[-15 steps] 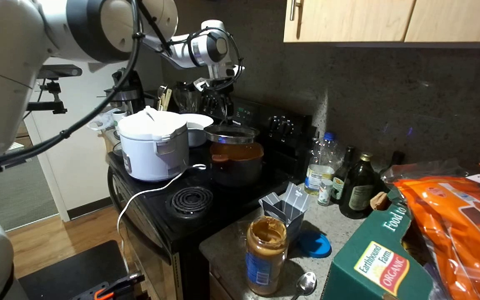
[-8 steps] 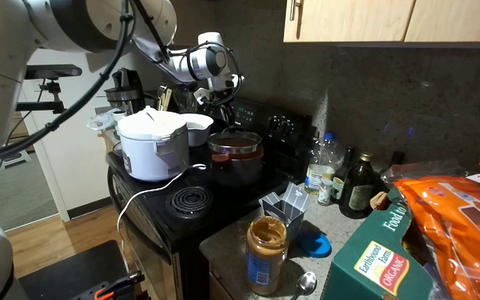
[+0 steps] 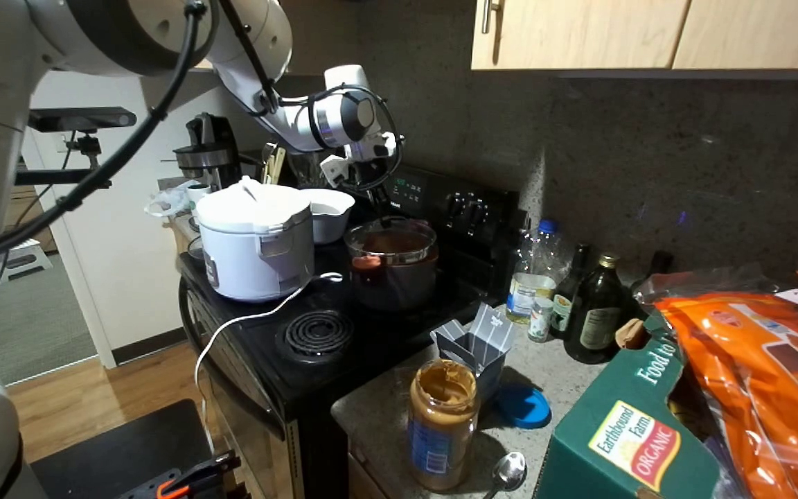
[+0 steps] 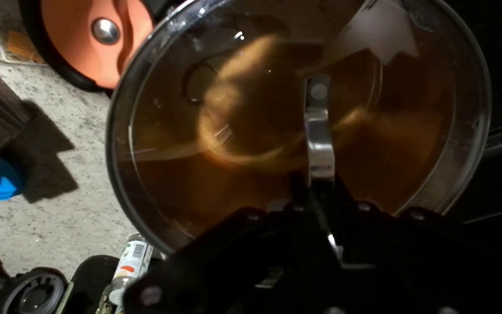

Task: Fix the lid on the pot.

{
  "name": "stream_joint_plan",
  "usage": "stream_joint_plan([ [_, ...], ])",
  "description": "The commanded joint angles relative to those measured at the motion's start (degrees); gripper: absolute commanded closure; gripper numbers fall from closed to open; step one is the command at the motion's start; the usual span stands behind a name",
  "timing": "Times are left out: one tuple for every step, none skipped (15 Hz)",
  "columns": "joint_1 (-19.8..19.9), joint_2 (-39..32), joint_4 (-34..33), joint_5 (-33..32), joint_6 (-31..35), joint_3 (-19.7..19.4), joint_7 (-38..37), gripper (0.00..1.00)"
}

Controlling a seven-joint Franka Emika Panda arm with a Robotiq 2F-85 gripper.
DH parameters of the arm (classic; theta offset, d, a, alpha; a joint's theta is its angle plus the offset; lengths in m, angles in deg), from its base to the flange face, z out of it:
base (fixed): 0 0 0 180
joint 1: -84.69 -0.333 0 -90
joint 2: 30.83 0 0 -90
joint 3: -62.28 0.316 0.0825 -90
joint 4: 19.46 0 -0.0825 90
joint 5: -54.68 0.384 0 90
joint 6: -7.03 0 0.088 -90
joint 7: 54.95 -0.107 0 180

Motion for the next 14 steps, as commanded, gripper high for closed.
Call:
stream_joint_plan([
  [0.88,3.83,4.51,-0.93,2.87,0.44,-0.99,0.93],
  [1.06,3.69,4.32,-0.75,3.13,0.56,-0.56,0.93],
  [1.09,3.57,4.10,-0.77,3.19,0.57,-0.45,0.93],
  [1.13,3.36,3.70,-0.87,3.09,0.52,-0.31,0.93],
  [1.28,3.17,3.40,-0.68,3.03,0.58,-0.08,0.93],
  [1.44,2.95,3.09,-0.58,2.90,0.59,0.16,0.93],
  [1.55,2.80,2.91,-0.49,2.81,0.62,0.29,0.93],
  [1.77,2.68,2.79,-0.25,2.75,0.72,0.59,0.93],
  [1.79,2.66,2.73,-0.37,2.68,0.66,0.56,0.93],
  [1.87,2.67,2.62,-0.33,2.66,0.67,0.59,0.93],
  [1.96,2.62,2.48,-0.27,2.62,0.72,0.75,0.93],
  [2.04,2.53,2.31,-0.24,2.62,0.76,0.90,0.93],
  [2.11,2.33,2.03,-0.18,2.61,0.86,1.12,0.93],
  [2.17,2.09,1.73,-0.05,2.62,1.00,1.40,0.93],
])
